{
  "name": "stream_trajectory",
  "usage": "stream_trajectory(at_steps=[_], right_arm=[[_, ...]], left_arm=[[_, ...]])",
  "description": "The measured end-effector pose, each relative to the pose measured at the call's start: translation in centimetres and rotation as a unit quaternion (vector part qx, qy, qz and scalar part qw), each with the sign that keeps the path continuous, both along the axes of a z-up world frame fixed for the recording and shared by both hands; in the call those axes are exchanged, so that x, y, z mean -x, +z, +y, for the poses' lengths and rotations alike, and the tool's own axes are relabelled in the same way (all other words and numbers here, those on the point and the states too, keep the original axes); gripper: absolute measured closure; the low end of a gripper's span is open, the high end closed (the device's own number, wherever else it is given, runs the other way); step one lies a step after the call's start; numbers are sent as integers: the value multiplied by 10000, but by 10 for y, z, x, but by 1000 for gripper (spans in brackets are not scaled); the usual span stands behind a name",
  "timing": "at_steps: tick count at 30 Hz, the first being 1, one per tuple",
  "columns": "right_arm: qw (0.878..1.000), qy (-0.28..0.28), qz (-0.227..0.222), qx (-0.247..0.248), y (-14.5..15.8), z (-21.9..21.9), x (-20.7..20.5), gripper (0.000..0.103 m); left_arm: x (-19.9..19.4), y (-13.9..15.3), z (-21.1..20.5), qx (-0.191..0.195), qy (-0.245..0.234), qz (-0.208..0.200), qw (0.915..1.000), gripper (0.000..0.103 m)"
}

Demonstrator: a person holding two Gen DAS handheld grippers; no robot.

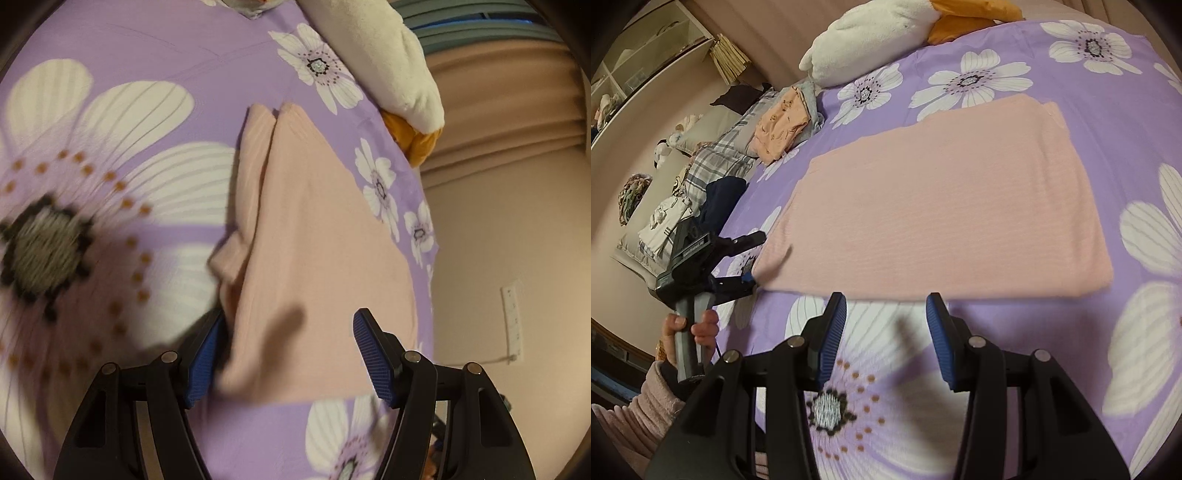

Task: Fold small clothes
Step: 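Grasp the shirt's side edge with the left gripper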

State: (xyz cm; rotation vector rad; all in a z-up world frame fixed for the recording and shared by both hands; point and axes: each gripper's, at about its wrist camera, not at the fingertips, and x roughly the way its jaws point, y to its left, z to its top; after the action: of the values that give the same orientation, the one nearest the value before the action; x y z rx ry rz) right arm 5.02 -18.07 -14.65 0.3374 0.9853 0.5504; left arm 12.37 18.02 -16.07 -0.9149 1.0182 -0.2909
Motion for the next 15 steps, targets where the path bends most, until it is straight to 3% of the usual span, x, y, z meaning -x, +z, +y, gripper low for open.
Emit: stream_trajectory(at_steps=[10, 15], right_arm=[[9996, 105, -100, 248, -5, 28, -71, 57], [9993, 49, -163, 329, -2, 49, -117, 57]], left_arm=[[-68, -4, -13, 62, -441, -107, 9990, 35], [-83, -5, -16, -19, -628, -112, 9980, 35]])
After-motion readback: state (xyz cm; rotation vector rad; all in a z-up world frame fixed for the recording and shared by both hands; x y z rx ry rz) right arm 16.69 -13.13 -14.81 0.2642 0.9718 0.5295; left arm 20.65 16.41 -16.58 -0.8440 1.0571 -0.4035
